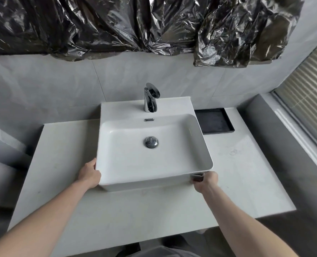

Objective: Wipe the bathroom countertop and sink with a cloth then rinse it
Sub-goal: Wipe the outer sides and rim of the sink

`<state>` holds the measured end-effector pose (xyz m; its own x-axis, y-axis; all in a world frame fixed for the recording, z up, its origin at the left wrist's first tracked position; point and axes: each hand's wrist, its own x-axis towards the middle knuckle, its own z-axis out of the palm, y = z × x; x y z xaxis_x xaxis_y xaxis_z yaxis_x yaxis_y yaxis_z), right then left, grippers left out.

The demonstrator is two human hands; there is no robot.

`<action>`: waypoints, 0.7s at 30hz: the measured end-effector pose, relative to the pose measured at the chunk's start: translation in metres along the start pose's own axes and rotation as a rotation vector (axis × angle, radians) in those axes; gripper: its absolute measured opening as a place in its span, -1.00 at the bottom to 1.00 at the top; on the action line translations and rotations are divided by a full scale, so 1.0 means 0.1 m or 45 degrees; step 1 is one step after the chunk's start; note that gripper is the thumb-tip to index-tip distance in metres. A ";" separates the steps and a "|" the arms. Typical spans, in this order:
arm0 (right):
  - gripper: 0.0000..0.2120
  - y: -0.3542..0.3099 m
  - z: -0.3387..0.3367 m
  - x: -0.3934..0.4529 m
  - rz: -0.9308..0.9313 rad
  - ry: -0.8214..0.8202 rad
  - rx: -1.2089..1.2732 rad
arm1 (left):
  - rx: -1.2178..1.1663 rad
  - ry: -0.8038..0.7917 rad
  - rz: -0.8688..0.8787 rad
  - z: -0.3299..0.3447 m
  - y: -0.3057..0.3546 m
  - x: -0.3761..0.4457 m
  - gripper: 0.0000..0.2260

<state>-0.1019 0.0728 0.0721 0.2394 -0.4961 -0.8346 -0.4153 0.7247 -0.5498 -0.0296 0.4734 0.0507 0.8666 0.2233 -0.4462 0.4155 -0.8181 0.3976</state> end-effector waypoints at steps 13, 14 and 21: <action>-0.63 -0.11 -0.12 0.14 0.108 -0.144 -0.044 | 0.114 0.174 -0.167 0.13 0.22 -0.06 -0.46; -0.61 -0.16 -0.14 0.22 0.112 -0.124 -0.048 | 0.114 0.192 -0.190 0.15 0.24 -0.06 -0.47; -0.74 -0.59 -0.17 0.68 -0.150 -0.360 -0.468 | 0.167 0.238 -0.311 0.23 0.27 -0.03 -0.37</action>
<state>-0.0765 -0.0116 0.0486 0.5116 -0.3778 -0.7717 -0.6421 0.4288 -0.6355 -0.0269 0.4383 0.0443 0.7864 0.5047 -0.3561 0.5886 -0.7870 0.1846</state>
